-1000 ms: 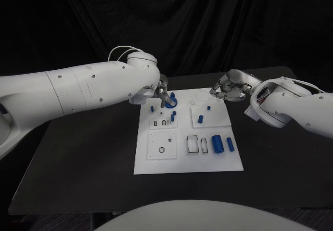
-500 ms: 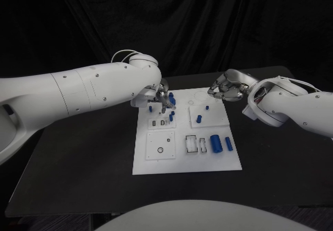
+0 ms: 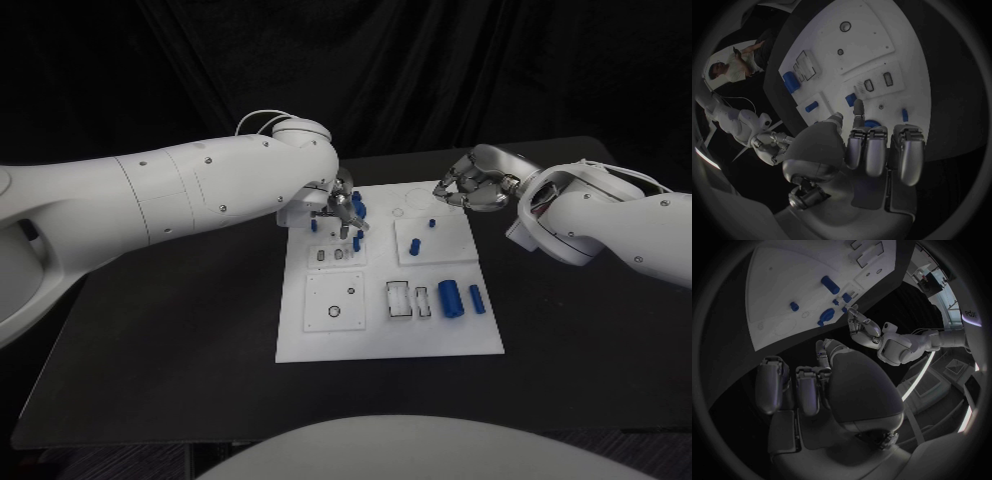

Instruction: Assemble the parts on the task board

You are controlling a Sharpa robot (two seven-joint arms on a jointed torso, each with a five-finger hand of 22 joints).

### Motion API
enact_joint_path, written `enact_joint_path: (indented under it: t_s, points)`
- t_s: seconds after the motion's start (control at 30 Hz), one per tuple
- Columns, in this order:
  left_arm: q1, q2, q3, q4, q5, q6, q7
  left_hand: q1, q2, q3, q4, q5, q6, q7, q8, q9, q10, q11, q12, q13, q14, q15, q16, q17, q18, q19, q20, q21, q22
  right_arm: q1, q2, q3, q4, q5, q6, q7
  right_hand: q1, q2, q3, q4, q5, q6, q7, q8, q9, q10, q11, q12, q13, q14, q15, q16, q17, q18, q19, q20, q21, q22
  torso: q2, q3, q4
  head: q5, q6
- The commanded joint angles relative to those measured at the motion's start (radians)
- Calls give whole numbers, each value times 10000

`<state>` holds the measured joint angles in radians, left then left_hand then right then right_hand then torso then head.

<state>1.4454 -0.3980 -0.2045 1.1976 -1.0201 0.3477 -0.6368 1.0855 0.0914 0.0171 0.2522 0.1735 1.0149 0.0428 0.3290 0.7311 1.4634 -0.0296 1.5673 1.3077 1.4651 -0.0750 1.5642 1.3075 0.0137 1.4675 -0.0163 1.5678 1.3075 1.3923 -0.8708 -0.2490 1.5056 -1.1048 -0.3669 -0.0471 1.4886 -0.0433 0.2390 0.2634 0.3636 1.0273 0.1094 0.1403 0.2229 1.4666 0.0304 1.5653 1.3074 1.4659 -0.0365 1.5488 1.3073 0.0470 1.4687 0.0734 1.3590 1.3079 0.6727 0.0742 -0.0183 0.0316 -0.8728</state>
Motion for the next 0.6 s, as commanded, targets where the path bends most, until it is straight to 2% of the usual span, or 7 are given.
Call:
enact_joint_path:
  t_s: [0.03,0.3,0.43,0.53,0.6]
  points:
    - [-61,36,3,3,49,-144,131,24,46,41,19,66,74,25,-58,-10,1074,56,35,2631,1057,81,66,2633,-137,1033,-69,30,2633,-16,-3,8,13,-6,21,-142,87,25,76,7,32,23,0,-26,10,907,27,-39,2527,941,40,-37,2378,45,-10,33,-31,1953,9,10,-3,-22,2]
    - [-173,80,-8,-43,49,-346,210,56,84,92,-1,145,117,18,-132,-34,1074,53,35,2631,1057,78,66,2633,-137,1033,-79,30,2633,-16,-30,8,26,-6,32,-153,96,22,87,-2,62,22,1,-27,12,917,28,-33,2535,942,40,-34,2382,46,-11,33,-35,1951,2,15,4,19,2]
    - [-216,98,-13,-58,50,-360,240,72,86,107,-15,170,124,17,-154,-39,1074,52,35,2631,1057,78,66,2633,-137,1033,-82,30,2633,-16,-28,8,35,-6,30,-149,96,22,87,-2,62,22,1,-27,12,917,28,-33,2535,942,40,-34,2382,46,-11,33,-35,1951,8,3,16,15,2]
    - [-258,111,-15,-77,50,-393,252,80,94,120,-21,190,133,17,-169,-42,1074,50,35,2631,1057,77,66,2633,-137,1033,-84,30,2633,-16,-39,8,50,-6,38,-154,96,22,87,-2,62,22,1,-27,12,917,28,-33,2535,942,40,-34,2382,46,-11,33,-35,1951,2,4,-13,32,2]
    - [-281,124,-16,-102,50,-413,250,129,93,163,-66,278,166,11,-217,-48,1074,47,35,2631,1057,72,66,2633,-137,1033,-92,30,2633,-16,-48,8,53,-6,41,-157,96,22,87,-2,62,22,1,-27,12,917,28,-33,2535,942,40,-34,2382,46,-11,33,-35,1951,6,6,-7,32,2]
